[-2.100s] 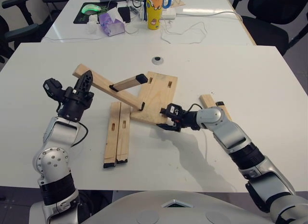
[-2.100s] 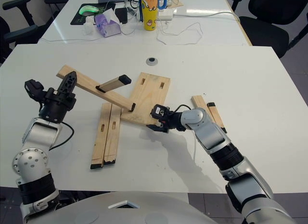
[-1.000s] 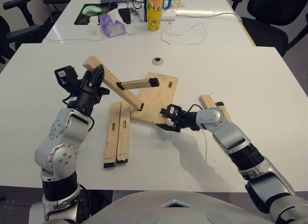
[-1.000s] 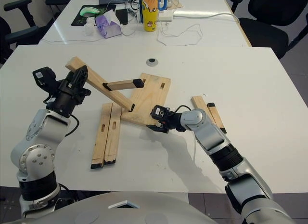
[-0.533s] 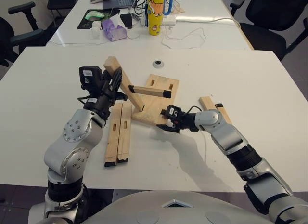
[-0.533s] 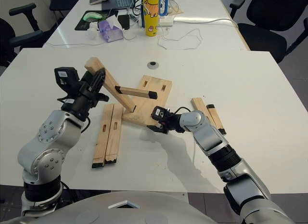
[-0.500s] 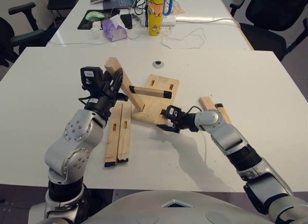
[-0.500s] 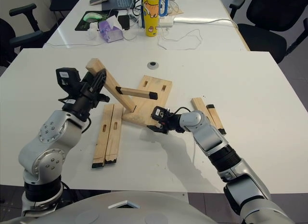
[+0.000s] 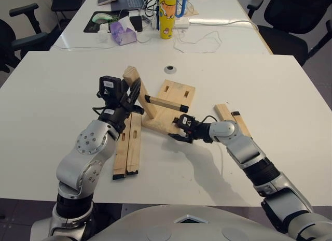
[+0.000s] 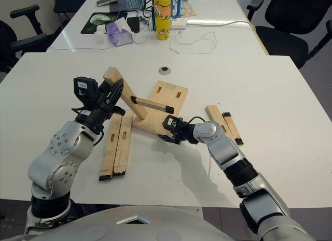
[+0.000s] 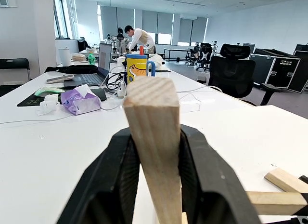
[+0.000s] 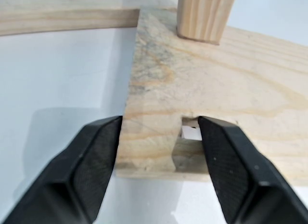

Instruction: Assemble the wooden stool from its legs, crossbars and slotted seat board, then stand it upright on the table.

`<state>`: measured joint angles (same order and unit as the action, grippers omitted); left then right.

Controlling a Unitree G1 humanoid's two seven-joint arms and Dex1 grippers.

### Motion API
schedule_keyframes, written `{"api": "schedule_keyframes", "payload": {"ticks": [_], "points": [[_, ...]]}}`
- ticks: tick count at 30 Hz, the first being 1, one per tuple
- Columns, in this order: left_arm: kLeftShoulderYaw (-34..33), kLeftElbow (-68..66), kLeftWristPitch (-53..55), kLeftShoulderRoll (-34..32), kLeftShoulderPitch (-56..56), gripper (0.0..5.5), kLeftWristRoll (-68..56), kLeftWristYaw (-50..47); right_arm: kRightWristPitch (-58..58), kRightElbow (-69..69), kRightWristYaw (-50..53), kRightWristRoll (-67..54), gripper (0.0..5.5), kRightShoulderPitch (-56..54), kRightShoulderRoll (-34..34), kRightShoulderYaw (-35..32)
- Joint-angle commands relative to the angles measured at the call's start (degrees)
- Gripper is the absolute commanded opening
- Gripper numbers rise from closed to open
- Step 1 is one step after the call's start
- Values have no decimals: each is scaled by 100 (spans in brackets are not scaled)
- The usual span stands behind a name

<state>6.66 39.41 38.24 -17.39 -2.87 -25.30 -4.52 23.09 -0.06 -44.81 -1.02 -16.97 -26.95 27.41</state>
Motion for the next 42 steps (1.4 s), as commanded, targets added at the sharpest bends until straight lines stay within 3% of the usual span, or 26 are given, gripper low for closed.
{"api": "schedule_keyframes", "payload": {"ticks": [1, 8, 9, 14, 26, 34, 42], "points": [[41, -436, 353, -23, 245, 105, 167, 151, 120, 254, 96, 167, 289, 173, 12, -19], [-494, -628, 182, 314, 197, 105, -12, 272, 42, 371, 121, 210, 289, 137, 65, -68], [-530, -642, 145, 340, 183, 141, -15, 302, 34, 389, 124, 215, 289, 132, 76, -81], [-688, -557, -111, 496, -23, 209, -31, 419, 17, 458, 137, 222, 289, 123, 127, -138], [-963, -171, -871, 744, -502, 209, -76, 669, -25, 513, 178, 218, 289, 90, 219, -232], [-2092, -68, -873, 793, -1269, 209, -914, 358, 421, 212, 157, -284, 289, 104, 417, -730], [-2903, -687, -131, 320, -618, 209, -1454, 352, 741, -347, 65, -782, 289, 332, 157, -1344]]}}
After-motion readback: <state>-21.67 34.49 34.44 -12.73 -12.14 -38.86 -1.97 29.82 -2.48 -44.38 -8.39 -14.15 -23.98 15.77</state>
